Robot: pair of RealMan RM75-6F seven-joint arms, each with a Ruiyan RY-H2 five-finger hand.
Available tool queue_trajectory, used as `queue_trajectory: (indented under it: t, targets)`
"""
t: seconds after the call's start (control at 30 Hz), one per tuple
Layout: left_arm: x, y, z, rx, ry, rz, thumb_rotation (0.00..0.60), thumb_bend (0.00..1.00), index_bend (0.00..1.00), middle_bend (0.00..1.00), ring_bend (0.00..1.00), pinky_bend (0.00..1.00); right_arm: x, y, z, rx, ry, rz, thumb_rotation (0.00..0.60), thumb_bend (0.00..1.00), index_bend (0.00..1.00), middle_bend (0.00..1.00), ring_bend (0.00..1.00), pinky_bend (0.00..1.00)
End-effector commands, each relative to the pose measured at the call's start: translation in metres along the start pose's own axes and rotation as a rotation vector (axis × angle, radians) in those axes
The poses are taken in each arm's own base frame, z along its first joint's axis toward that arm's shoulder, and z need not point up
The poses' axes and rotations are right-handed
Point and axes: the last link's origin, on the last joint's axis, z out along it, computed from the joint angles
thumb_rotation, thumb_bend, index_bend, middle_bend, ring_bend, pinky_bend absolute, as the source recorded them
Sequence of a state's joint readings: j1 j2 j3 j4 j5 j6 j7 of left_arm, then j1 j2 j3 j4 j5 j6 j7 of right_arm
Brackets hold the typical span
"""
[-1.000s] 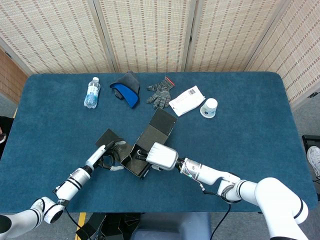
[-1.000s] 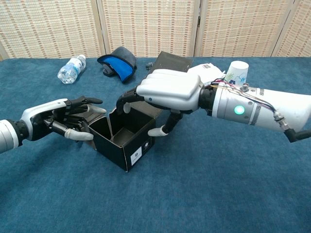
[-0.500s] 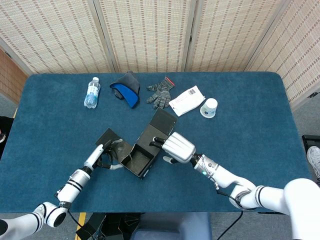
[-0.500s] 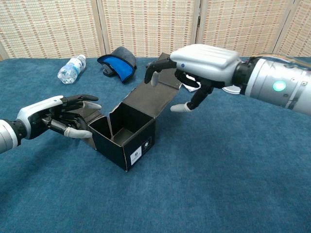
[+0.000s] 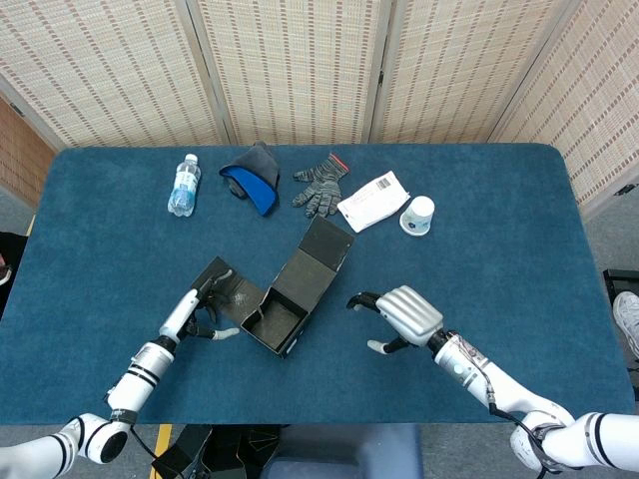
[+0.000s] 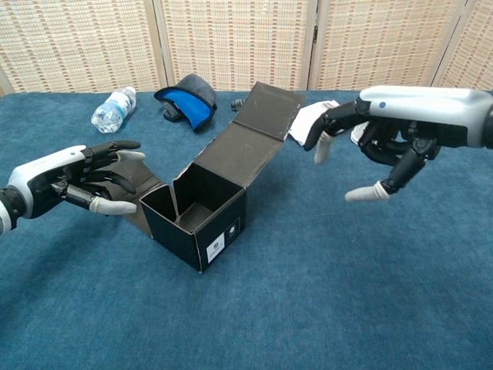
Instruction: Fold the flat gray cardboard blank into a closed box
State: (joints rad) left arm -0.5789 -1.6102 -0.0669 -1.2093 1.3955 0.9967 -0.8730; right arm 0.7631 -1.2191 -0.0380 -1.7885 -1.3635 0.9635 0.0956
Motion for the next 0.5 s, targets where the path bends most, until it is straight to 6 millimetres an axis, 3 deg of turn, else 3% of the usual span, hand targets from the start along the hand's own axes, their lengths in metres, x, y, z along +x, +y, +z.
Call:
queue_trajectory:
  t: [0.03,0.13,0.27,0.5]
  targets:
    - [0.006,0.002,-0.007,-0.008,0.028,0.017,0.6,0.1,0.03,0.0,0.02,0.35,-0.01,0.005,-0.007,-0.067,-0.064,0.063,0.6,0.2,0.18,0.27,0.71,0.96]
    - [0.013,0.005,-0.013,-0.019,0.065,0.03,0.6,0.1,0.03,0.0,0.0,0.26,-0.019,0.004,-0.003,-0.085,-0.093,0.095,0.6,0.2,0.1,0.21,0.5,0.87]
    - [0.024,0.007,-0.022,-0.02,0.112,0.028,0.6,0.1,0.02,0.0,0.0,0.25,-0.033,0.003,0.01,-0.113,-0.138,0.173,0.6,0.2,0.01,0.12,0.3,0.64]
    - [0.045,0.009,-0.035,-0.022,0.195,0.023,0.6,0.09,0.02,0.0,0.0,0.25,-0.055,-0.01,0.031,-0.123,-0.154,0.287,0.6,0.16,0.0,0.08,0.27,0.62]
